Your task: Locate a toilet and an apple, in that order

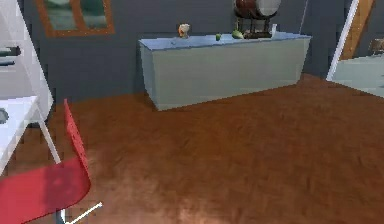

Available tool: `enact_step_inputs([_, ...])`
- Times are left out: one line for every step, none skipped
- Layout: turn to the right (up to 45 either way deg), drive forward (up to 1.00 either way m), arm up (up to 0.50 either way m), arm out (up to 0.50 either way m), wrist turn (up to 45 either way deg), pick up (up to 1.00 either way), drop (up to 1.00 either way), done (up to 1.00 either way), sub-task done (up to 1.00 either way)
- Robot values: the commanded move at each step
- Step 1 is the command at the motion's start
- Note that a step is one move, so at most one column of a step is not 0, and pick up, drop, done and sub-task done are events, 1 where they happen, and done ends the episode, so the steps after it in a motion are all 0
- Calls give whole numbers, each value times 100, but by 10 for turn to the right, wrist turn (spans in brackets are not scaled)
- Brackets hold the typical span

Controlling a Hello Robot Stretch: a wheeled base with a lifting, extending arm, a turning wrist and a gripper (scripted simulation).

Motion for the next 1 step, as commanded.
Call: enact_step_inputs([0, 85, 0, 0, 0, 0, 0, 0, 0])
